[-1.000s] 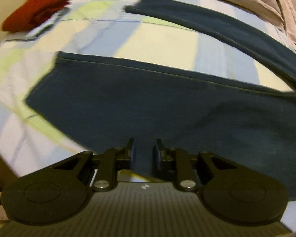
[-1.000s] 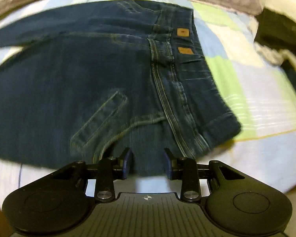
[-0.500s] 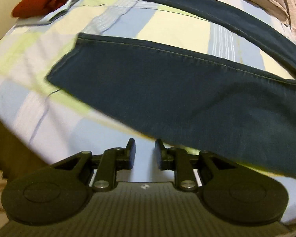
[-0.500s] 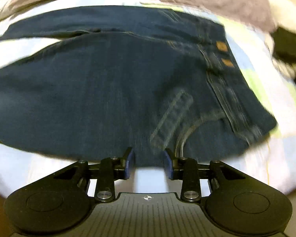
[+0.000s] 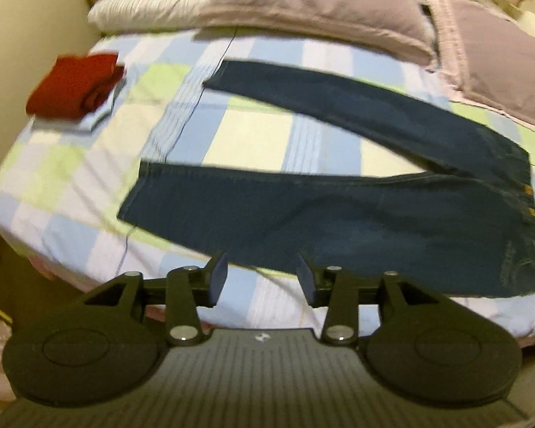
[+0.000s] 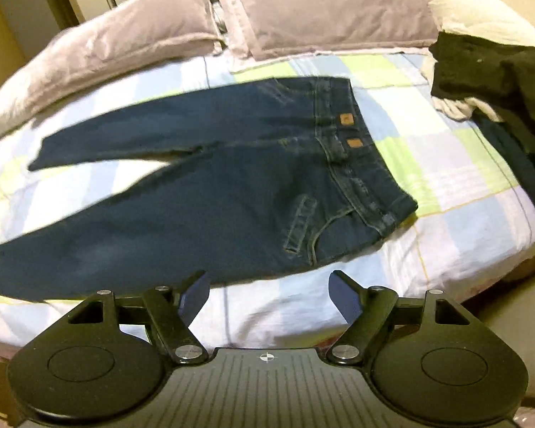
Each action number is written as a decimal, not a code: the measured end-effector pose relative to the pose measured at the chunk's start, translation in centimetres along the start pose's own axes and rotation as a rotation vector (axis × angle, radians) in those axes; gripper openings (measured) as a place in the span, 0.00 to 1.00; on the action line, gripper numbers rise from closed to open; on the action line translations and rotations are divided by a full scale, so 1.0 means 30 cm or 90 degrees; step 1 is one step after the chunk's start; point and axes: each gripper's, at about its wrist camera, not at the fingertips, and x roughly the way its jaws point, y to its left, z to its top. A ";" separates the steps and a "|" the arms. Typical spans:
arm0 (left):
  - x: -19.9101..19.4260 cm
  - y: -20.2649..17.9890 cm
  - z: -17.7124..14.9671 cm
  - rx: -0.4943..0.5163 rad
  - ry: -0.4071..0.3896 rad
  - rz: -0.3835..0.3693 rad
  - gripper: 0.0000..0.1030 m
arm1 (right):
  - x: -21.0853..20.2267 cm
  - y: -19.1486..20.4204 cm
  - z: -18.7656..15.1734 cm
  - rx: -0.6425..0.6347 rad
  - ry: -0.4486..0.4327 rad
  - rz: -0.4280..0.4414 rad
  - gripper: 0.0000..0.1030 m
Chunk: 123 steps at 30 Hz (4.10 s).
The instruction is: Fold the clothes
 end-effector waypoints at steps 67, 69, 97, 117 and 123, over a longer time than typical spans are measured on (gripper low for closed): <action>-0.648 -0.310 -0.526 -0.022 -0.085 0.036 0.49 | -0.473 -0.210 -0.292 -0.176 -0.023 0.053 0.74; -0.650 -0.311 -0.528 -0.024 -0.086 0.038 0.49 | -0.473 -0.211 -0.288 -0.176 -0.024 0.055 0.74; -0.402 -0.314 -0.255 -0.006 -0.055 0.018 0.50 | -0.293 -0.160 -0.080 -0.150 -0.002 0.038 0.74; -0.036 -0.122 0.312 0.044 -0.084 -0.057 0.51 | -0.059 -0.012 0.332 -0.009 -0.059 -0.015 0.74; 0.062 -0.149 0.361 0.050 -0.056 -0.105 0.51 | 0.008 -0.051 0.321 0.047 -0.059 -0.012 0.74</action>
